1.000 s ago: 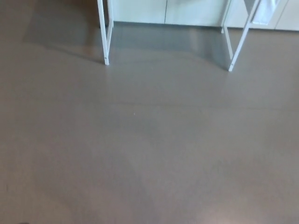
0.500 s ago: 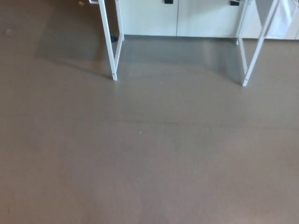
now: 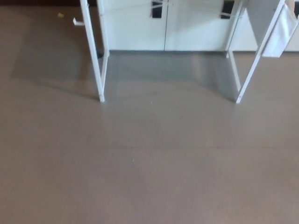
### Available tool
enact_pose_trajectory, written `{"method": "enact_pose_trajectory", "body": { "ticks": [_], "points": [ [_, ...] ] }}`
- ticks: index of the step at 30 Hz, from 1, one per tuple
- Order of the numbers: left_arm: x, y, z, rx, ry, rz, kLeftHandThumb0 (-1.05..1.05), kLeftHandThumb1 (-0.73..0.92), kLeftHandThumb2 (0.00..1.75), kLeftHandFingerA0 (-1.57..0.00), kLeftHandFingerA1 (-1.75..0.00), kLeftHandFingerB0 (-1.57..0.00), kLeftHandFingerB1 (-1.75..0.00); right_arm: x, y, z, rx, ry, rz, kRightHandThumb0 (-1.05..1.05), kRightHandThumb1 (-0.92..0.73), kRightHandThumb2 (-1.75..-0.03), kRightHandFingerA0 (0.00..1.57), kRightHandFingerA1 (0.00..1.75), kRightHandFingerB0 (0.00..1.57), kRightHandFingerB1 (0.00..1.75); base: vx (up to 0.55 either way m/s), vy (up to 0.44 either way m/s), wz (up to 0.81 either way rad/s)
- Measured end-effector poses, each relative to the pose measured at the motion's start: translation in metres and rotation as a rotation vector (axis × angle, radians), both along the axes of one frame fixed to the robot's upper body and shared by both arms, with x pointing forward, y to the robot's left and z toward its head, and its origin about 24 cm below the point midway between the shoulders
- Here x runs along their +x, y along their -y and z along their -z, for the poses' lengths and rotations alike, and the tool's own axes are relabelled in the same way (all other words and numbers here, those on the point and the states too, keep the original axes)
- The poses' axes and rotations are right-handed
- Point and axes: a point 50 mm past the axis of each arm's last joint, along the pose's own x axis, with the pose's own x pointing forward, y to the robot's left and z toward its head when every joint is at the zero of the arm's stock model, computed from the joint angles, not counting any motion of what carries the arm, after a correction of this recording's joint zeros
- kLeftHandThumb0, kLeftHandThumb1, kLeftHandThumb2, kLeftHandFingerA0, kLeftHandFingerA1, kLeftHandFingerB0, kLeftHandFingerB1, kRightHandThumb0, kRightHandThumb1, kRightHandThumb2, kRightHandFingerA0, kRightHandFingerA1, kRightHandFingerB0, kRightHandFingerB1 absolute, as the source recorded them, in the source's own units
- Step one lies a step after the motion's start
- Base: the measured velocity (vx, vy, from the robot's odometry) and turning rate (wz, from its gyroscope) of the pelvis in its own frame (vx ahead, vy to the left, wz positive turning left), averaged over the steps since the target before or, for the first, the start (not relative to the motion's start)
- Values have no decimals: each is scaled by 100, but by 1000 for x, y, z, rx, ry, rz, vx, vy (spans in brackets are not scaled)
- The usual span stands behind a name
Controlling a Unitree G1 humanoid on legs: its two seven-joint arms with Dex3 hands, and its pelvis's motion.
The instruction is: The robot walk towards a table in front and then clicks the light switch button using the right hand's index finger
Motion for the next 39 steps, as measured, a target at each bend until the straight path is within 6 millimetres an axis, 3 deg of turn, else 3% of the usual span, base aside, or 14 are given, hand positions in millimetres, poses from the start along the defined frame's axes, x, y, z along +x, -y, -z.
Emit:
{"method": "enact_pose_trajectory", "body": {
  "ticks": [12,20,21,22,23,24,28,29,37,38,39],
  "points": [
    [6,15,5,59,33,88,-4,48,89,-30,-56,-19,-50,11,3,-4,-39,24,-34,-18,-49,-90,32,56,16,48,395,-167,23],
    [-4,25,11,92,21,149,-4,46,87,-35,-57,-22,-50,8,4,-4,-65,20,-57,-18,-49,-90,34,57,17,48,334,-78,-9],
    [-4,26,11,106,22,163,-6,63,58,-46,-43,-34,-38,7,3,-4,-67,17,-60,-19,-49,-90,34,57,17,48,444,98,-19],
    [-5,26,12,116,22,173,-6,63,57,-46,-44,-34,-38,6,3,-3,-69,15,-62,-19,-49,-90,35,57,17,48,469,125,-16],
    [-5,27,12,133,26,190,-6,63,57,-46,-44,-34,-38,5,3,-3,-73,11,-67,-19,-49,-90,35,57,17,48,626,53,29],
    [-4,29,13,144,29,205,-4,45,87,-35,-57,-22,-51,5,3,-3,-75,12,-71,-19,-49,-90,34,57,16,48,561,212,-47],
    [0,23,10,212,55,242,-6,45,87,-35,-57,-22,-51,10,-1,-5,-74,35,-89,-21,-49,-90,35,57,16,48,471,132,-7],
    [0,23,9,220,60,248,-5,46,87,-35,-58,-21,-51,10,-2,-5,-76,35,-93,-23,-67,-59,45,44,30,36,360,37,8],
    [2,23,9,220,91,208,-5,47,88,-33,-57,-21,-50,13,-3,-7,-93,49,-109,-22,-68,-59,45,43,30,36,356,-128,19],
    [2,23,9,218,93,203,-5,47,88,-34,-57,-21,-50,14,-3,-7,-95,49,-109,-19,-49,-90,36,58,18,49,455,-211,37],
    [4,24,9,214,99,198,-5,47,88,-34,-57,-21,-50,14,-4,-6,-93,44,-106,-18,-49,-90,36,57,18,49,432,-441,-16]
  ]
}}
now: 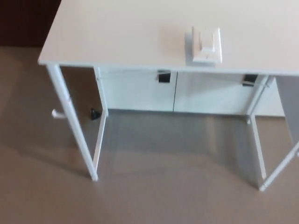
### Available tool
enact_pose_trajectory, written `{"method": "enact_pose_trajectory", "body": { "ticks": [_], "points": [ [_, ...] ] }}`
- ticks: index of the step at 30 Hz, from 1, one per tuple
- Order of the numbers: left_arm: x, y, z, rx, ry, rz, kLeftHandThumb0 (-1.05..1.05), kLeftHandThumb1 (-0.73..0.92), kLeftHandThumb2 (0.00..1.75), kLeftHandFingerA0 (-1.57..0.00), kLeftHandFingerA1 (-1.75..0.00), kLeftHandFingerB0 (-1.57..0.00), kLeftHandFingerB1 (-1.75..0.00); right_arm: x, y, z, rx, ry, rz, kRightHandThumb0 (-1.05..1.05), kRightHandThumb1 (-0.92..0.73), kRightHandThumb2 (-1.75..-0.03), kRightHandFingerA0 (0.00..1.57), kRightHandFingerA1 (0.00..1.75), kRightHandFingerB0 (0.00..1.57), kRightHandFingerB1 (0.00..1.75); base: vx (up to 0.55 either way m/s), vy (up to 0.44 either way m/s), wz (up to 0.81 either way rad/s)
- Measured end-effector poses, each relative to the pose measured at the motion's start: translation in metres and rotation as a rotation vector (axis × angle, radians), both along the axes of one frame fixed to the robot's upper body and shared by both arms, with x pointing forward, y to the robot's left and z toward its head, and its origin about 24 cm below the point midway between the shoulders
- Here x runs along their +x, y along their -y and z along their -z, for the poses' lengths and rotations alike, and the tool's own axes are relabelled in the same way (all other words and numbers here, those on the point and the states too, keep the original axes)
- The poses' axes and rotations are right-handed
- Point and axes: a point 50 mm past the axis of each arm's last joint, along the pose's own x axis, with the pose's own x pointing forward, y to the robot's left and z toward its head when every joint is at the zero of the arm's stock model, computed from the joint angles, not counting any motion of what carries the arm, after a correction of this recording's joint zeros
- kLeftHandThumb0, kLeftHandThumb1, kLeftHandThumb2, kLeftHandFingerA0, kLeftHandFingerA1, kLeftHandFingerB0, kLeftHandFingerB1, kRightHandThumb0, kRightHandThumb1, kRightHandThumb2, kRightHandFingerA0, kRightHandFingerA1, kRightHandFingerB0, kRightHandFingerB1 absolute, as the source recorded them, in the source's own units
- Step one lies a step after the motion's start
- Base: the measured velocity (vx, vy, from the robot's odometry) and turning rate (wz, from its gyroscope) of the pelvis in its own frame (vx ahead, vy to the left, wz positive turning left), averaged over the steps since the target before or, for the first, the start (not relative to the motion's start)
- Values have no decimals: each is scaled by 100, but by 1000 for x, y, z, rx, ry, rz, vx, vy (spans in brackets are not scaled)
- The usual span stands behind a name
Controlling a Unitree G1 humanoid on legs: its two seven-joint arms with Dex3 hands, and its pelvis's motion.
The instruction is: The robot walk towards a table in front and then clicks the light switch button using the right hand's index finger
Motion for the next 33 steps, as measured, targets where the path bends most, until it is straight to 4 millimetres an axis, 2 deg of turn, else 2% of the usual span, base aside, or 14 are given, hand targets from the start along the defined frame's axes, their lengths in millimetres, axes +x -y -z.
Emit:
{"method": "enact_pose_trajectory", "body": {
  "ticks": [1,2,14,15,17,18,20,21,22,24,28,29,30,33],
  "points": [
    [2,2,0,-8,8,0,-5,47,88,-34,-57,-21,-50,4,0,-2,-2,13,-4,-18,-49,-90,36,57,18,49,434,-386,72],
    [6,4,0,-15,21,4,-6,47,88,-35,-57,-21,-50,6,2,-3,-11,17,-1,-21,-68,-59,45,43,31,36,423,-388,58],
    [7,5,-1,-15,28,3,-4,47,88,-37,-58,-23,-51,11,2,-5,-33,29,-13,-21,-67,-59,47,44,32,36,286,-22,-8],
    [8,6,0,-18,27,2,-6,65,57,-47,-44,-35,-39,12,1,-6,-33,34,-15,-21,-67,-59,46,44,32,37,313,255,31],
    [14,4,-4,-8,48,9,-4,47,88,-38,-59,-23,-51,14,-2,-6,-27,40,-21,-21,-67,-59,46,44,32,36,300,197,-37],
    [15,2,-5,-1,54,8,-6,64,57,-48,-44,-35,-39,16,-3,-7,-26,47,-25,-20,-67,-59,46,44,32,37,281,182,-16],
    [17,2,-6,3,60,10,-6,64,57,-48,-44,-36,-39,18,-3,-8,-27,56,-29,-20,-68,-59,46,45,31,37,255,165,-2],
    [17,2,-6,4,60,10,-6,64,57,-48,-45,-36,-39,18,-3,-8,-26,57,-30,-17,-49,-90,36,58,19,50,65,42,6],
    [17,2,-6,6,59,10,-6,64,57,-48,-45,-36,-39,18,-4,-9,-26,58,-31,-17,-49,-90,36,58,19,50,0,0,0],
    [15,2,-5,7,54,7,-3,46,87,-39,-59,-24,-52,18,-4,-8,-25,57,-31,-21,-67,-59,45,44,31,37,0,0,0],
    [13,2,-5,12,47,10,-6,63,57,-49,-44,-36,-39,17,-4,-8,-26,55,-36,-21,-68,-59,46,45,31,37,-68,-137,1],
    [13,1,-5,14,46,12,-7,63,57,-49,-45,-36,-39,17,-4,-8,-26,54,-37,-18,-49,-90,37,58,19,49,-136,-209,26],
    [13,2,-5,16,46,14,-7,63,57,-49,-44,-36,-39,16,-4,-8,-27,53,-36,-21,-68,-59,45,44,31,37,-97,-218,-45],
    [14,5,-4,13,49,23,-8,63,57,-49,-45,-37,-40,16,-2,-8,-34,49,-35,-22,-67,-59,46,45,32,37,-63,-283,12]
  ]
}}
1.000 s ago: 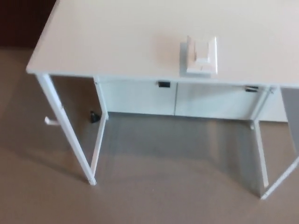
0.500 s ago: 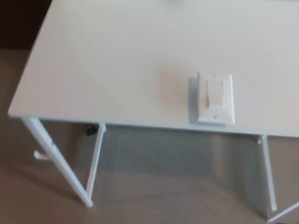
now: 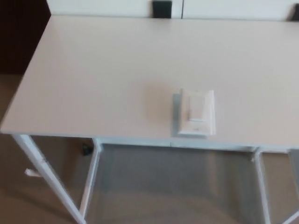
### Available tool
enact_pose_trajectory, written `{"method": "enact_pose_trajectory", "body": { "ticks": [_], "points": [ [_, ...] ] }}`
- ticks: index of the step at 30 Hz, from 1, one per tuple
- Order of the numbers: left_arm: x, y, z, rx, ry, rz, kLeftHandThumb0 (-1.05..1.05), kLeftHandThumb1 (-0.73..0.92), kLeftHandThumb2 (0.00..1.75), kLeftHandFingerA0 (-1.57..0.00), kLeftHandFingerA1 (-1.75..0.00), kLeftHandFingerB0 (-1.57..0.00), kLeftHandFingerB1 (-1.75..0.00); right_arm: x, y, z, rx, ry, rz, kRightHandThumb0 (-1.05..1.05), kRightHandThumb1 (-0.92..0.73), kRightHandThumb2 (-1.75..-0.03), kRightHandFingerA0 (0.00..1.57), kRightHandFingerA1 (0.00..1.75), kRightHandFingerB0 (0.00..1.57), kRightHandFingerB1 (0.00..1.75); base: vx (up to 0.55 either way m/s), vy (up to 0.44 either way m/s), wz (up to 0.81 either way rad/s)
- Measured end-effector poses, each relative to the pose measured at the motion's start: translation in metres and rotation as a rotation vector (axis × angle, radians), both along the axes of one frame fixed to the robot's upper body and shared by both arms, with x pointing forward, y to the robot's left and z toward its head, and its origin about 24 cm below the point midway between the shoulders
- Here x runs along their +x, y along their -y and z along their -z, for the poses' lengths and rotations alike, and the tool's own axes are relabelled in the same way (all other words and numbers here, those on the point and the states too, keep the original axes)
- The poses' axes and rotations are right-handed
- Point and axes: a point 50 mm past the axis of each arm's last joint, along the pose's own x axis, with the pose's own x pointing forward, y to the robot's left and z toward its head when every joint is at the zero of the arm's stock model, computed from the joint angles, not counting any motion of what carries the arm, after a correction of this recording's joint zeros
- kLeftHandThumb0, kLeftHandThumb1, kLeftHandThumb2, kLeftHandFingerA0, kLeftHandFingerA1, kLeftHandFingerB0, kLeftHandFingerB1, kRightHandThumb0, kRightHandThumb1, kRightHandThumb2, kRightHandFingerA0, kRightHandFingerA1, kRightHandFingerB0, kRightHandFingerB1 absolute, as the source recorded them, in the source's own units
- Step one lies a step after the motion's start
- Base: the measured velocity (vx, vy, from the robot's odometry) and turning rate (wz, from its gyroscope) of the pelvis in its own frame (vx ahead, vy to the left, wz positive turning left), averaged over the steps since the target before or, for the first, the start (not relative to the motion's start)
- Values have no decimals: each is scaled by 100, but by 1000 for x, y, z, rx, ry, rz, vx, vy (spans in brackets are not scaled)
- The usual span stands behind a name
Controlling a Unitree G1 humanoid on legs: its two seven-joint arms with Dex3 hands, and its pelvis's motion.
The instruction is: The robot walk towards a table in front and then clicks the light switch button using the right hand's index finger
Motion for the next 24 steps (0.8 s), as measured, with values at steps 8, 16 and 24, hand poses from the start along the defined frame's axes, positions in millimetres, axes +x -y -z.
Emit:
{"method": "enact_pose_trajectory", "body": {
  "ticks": [8,16,24],
  "points": [
    [2,2,-1,-2,9,11,-8,63,58,-47,-44,-36,-39,1,0,0,-9,-3,-7,-17,-48,-89,35,57,18,49,-4,-17,-2],
    [5,1,-5,4,22,19,-6,64,57,-48,-44,-36,-39,4,-4,0,-17,5,-30,-18,-67,-59,45,43,32,37,64,164,6],
    [6,2,-5,4,24,22,-8,63,57,-50,-44,-37,-39,10,-6,-4,-26,28,-40,-21,-66,-59,49,45,35,38,-27,-14,4]
  ]
}}
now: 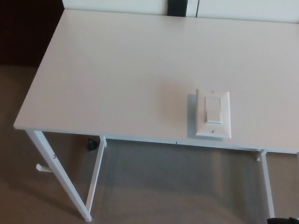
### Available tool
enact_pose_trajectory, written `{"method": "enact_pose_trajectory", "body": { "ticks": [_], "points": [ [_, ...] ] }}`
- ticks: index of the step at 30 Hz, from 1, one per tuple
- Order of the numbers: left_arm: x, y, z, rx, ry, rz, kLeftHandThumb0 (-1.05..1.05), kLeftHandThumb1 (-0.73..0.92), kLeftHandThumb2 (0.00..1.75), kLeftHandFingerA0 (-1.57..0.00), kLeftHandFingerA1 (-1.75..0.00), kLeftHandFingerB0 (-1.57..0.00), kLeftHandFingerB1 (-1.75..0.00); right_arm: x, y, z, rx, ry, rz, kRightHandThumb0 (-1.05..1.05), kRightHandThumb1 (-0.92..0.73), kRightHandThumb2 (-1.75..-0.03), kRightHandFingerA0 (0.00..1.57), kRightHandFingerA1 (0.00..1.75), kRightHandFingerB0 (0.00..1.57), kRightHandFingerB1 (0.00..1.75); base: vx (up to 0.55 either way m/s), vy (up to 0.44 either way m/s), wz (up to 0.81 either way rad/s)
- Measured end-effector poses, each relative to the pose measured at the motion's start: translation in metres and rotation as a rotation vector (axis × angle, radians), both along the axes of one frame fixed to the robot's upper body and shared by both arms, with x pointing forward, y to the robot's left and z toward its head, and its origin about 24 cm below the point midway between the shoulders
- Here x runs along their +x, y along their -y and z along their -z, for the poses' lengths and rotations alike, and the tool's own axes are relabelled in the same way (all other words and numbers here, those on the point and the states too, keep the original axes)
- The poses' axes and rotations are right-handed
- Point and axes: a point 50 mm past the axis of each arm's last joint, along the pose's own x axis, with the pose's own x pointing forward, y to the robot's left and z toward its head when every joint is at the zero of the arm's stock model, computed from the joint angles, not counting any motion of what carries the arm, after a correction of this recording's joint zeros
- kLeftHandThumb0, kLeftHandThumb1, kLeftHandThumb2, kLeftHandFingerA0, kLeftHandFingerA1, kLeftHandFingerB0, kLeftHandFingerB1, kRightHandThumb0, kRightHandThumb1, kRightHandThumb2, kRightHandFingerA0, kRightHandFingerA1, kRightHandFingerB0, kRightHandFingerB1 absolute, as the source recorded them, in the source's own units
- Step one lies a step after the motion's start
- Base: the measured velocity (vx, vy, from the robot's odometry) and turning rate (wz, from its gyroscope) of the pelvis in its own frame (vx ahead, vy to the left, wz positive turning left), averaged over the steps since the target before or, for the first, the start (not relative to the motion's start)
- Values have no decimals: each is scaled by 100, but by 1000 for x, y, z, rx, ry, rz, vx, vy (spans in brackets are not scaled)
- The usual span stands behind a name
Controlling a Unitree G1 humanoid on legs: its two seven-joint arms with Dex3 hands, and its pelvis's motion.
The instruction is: The robot walk towards a table in front and then clicks the light switch button using the right hand's index finger
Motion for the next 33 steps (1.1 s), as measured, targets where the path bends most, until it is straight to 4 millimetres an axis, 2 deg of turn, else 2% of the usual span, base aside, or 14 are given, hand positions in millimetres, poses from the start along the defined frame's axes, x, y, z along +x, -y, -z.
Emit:
{"method": "enact_pose_trajectory", "body": {
  "ticks": [10,11,14,16,22,23,24,26,27,28,29,30,32,33],
  "points": [
    [2,1,1,0,-1,1,-7,62,57,-51,-46,-38,-41,2,-1,-2,-21,6,-12,-20,-66,-59,47,44,35,38,-6,-34,1],
    [3,1,1,0,-1,1,-4,44,87,-44,-61,-26,-53,2,-1,-2,-21,7,-13,-20,-65,-59,47,43,35,38,0,0,0],
    [4,0,0,0,1,-1,-8,61,57,-52,-46,-38,-41,5,-4,-6,-28,30,-37,-22,-64,-59,45,41,35,37,0,0,0],
    [5,0,0,1,3,1,-5,45,87,-44,-61,-26,-52,7,-10,-12,-32,61,-71,-24,-64,-59,45,41,36,37,0,0,0],
    [6,1,0,0,6,2,-5,45,87,-45,-61,-27,-53,13,-37,-41,-6,213,-181,-29,-65,-59,43,46,34,40,0,0,0],
    [6,1,0,-1,6,2,-7,62,57,-53,-46,-38,-40,13,-38,-43,-3,222,-187,-28,-65,-59,43,47,34,41,0,0,0],
    [6,1,0,-1,6,2,-5,45,87,-43,-61,-26,-52,14,-45,-52,10,261,-211,-28,-65,-59,43,46,34,40,0,0,0],
    [6,1,0,-1,7,2,-5,45,87,-43,-61,-25,-52,14,-53,-63,26,313,-239,-28,-64,-58,42,46,32,40,0,0,0],
    [6,1,0,-1,7,2,-10,62,58,-51,-46,-37,-40,14,-56,-68,31,334,-249,-28,-64,-58,42,46,32,40,0,0,0],
    [7,1,0,-2,8,2,-6,45,87,-45,-61,-26,-52,15,-59,-75,38,363,-262,-27,-64,-58,41,47,32,41,0,0,0],
    [7,1,0,-2,8,2,-9,61,58,-52,-46,-38,-41,15,-61,-79,41,379,-269,-31,-65,-58,39,46,32,41,0,0,0],
    [7,1,0,-2,9,2,-8,62,58,-52,-46,-37,-40,14,-65,-88,48,415,-284,-26,-45,-89,29,57,21,52,0,0,0],
    [7,1,0,-2,9,2,-8,62,58,-52,-46,-38,-40,14,-71,-104,59,477,-305,-23,-45,-89,29,57,23,53,0,0,0],
    [7,1,0,-2,9,2,-7,62,57,-52,-46,-38,-40,13,-73,-109,64,498,-311,-27,-64,-58,39,48,37,44,0,0,0]
  ]
}}
